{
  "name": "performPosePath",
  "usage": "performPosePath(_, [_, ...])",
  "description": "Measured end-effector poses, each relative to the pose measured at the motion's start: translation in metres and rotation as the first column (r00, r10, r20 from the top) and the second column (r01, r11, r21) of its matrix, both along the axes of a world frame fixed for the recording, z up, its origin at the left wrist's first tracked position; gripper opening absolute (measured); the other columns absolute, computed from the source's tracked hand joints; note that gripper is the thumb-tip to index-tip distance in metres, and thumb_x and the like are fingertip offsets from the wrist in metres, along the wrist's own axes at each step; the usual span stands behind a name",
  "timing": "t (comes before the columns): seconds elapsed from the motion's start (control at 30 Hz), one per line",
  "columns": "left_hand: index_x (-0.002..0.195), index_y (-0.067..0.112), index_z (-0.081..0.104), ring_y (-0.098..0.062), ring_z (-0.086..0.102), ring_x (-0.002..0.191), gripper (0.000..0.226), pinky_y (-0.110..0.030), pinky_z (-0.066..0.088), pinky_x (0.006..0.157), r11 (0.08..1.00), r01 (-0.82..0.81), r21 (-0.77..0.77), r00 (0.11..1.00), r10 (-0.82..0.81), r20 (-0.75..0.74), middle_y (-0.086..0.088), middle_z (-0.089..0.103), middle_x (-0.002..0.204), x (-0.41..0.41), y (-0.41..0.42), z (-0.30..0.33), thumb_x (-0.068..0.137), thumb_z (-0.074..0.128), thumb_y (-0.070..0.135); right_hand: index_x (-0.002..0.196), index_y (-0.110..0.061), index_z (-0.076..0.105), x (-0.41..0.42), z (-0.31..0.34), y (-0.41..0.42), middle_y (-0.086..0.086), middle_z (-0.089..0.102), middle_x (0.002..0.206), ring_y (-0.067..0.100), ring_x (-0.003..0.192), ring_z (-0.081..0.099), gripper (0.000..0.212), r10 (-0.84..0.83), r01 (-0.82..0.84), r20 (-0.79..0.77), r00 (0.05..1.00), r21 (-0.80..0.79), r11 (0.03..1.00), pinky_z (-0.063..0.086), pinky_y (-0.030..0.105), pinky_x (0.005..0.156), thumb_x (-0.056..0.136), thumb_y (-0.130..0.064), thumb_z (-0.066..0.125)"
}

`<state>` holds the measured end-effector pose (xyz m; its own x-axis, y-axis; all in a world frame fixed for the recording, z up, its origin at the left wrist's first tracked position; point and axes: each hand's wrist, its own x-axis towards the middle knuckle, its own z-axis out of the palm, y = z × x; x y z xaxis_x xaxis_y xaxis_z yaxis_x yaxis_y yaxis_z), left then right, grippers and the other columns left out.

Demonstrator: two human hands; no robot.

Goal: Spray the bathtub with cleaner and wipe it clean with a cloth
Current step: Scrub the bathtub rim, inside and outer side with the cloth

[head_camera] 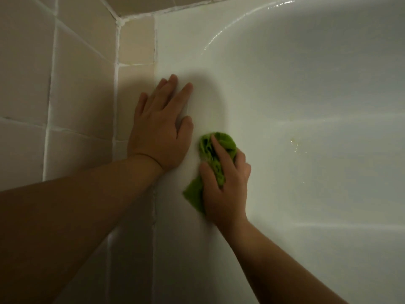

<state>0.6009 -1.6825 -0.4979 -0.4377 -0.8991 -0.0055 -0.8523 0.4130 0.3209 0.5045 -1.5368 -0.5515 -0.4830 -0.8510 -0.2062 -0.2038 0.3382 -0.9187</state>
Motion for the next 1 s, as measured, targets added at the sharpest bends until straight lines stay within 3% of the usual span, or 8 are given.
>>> performPosePath(0.1, [0.158,0.03,0.038,-0.018,0.019,0.157,0.065,-0.045,0.009,0.126,1.0,0.0,-0.004,1.0,0.0,-0.002,-0.002,0.027,0.168,0.0,0.0,0.0,0.094,0.045,0.036,0.149,-0.049,0.043,-0.014,-0.03,0.033,-0.012,0.04,0.144,0.017,0.126,0.036,0.053,0.06,-0.061,0.01,0.998,0.14,0.988,0.028,0.028,0.109,0.097,-0.052,0.045])
performPosePath(0.27, [0.158,0.03,0.038,-0.018,0.02,0.156,0.067,-0.047,0.012,0.126,1.0,0.004,-0.017,1.0,-0.004,0.006,-0.002,0.027,0.168,0.001,-0.003,-0.001,0.092,0.046,0.04,0.153,-0.043,0.04,-0.052,-0.079,-0.029,0.005,0.038,0.152,0.038,0.133,0.036,0.051,-0.293,0.17,0.127,0.948,0.577,0.799,0.027,0.043,0.114,0.102,-0.041,0.046])
performPosePath(0.4, [0.159,0.032,0.036,-0.019,0.019,0.157,0.07,-0.05,0.013,0.126,1.0,0.02,-0.018,0.999,-0.019,0.028,-0.001,0.026,0.169,-0.002,-0.009,-0.002,0.091,0.044,0.045,0.155,-0.044,0.037,-0.057,-0.062,-0.089,0.003,0.034,0.156,0.035,0.134,0.033,0.056,-0.256,0.172,0.148,0.955,0.425,0.889,0.027,0.047,0.118,0.1,-0.039,0.047])
performPosePath(0.57, [0.159,0.034,0.034,-0.019,0.017,0.157,0.072,-0.05,0.011,0.127,0.999,0.042,-0.006,0.998,-0.042,0.04,0.0,0.023,0.17,-0.008,-0.027,0.0,0.089,0.043,0.048,0.154,-0.05,0.035,-0.046,-0.057,-0.06,-0.005,0.036,0.152,0.016,0.127,0.033,0.055,-0.093,0.085,0.047,0.995,0.141,0.986,0.024,0.031,0.112,0.1,-0.043,0.048])
performPosePath(0.67, [0.16,0.034,0.033,-0.017,0.014,0.158,0.073,-0.049,0.009,0.127,0.997,0.075,0.004,0.996,-0.076,0.039,0.001,0.021,0.17,-0.012,-0.038,0.001,0.09,0.042,0.048,0.154,-0.047,0.037,-0.06,-0.103,-0.048,-0.002,0.038,0.153,0.025,0.131,0.038,0.057,-0.186,0.162,0.05,0.981,0.307,0.938,0.026,0.037,0.115,0.097,-0.05,0.043])
performPosePath(0.8, [0.16,0.035,0.032,-0.015,0.013,0.158,0.072,-0.047,0.007,0.127,0.995,0.098,-0.001,0.995,-0.098,0.034,0.002,0.02,0.171,-0.014,-0.053,-0.002,0.09,0.044,0.048,0.159,-0.034,0.032,-0.103,-0.154,-0.091,0.009,0.034,0.16,0.036,0.139,0.038,0.055,-0.347,0.224,0.077,0.935,0.629,0.744,0.023,0.044,0.12,0.105,-0.042,0.038])
performPosePath(0.9, [0.16,0.034,0.033,-0.015,0.014,0.158,0.073,-0.048,0.009,0.127,0.994,0.108,-0.012,0.994,-0.108,0.017,0.002,0.021,0.17,-0.017,-0.06,-0.006,0.09,0.044,0.049,0.162,-0.03,0.025,-0.123,-0.159,-0.136,0.005,0.029,0.164,0.032,0.143,0.032,0.056,-0.458,0.328,0.065,0.887,0.611,0.721,0.022,0.045,0.118,0.107,-0.038,0.033])
performPosePath(1.0, [0.16,0.033,0.034,-0.015,0.015,0.158,0.073,-0.047,0.01,0.128,0.994,0.112,-0.017,0.994,-0.112,0.0,0.002,0.022,0.17,-0.018,-0.064,-0.007,0.089,0.044,0.05,0.162,-0.039,0.022,-0.117,-0.149,-0.157,0.005,0.032,0.159,0.036,0.137,0.035,0.061,-0.513,0.408,0.093,0.853,0.493,0.768,0.024,0.045,0.116,0.104,-0.041,0.041])
